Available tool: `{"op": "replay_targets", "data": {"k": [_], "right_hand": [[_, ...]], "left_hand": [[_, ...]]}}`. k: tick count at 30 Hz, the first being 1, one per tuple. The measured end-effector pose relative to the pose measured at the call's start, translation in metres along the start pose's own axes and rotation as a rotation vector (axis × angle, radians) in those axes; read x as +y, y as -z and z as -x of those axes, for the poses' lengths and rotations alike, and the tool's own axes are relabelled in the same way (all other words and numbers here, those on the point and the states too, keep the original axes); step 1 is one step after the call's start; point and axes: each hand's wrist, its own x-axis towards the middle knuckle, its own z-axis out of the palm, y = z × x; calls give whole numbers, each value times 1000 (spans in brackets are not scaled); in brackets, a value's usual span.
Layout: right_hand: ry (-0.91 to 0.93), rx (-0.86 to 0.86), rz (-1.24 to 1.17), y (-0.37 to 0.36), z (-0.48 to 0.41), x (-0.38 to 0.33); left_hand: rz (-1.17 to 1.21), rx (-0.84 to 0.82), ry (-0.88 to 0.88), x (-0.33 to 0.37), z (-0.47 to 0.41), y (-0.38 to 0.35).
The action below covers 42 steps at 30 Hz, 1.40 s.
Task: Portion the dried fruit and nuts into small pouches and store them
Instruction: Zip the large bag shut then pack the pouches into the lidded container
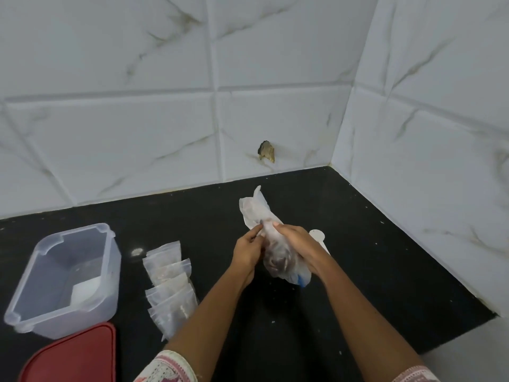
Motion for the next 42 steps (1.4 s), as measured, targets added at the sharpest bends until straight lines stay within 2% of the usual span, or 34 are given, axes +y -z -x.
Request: {"op": "replay_targets", "data": {"k": [3,9,15,20,26,33,39,42], "right_hand": [[43,-102,-104,-23,7,-13],[307,-222,-128,-91,27,-46],[352,-351,-228,-184,43,-81],[374,-392,-166,-266,49,-87],[337,-400,-116,-336,48,-74],[237,-395,36,-377,30,-51],[175,-396,179,-385,25,-44],[46,-387,236,-386,24,-45]], "left_hand": [[68,23,-53,14,7,23],[-8,168,-179,52,28,83],[-49,333,-230,83,59,162],[-95,446,-283,92,87,228],[-197,544,-162,78,93,291],[-297,571,-19,56,81,321],[-641,535,65,50,65,324],[-853,499,132,48,59,324]]}}
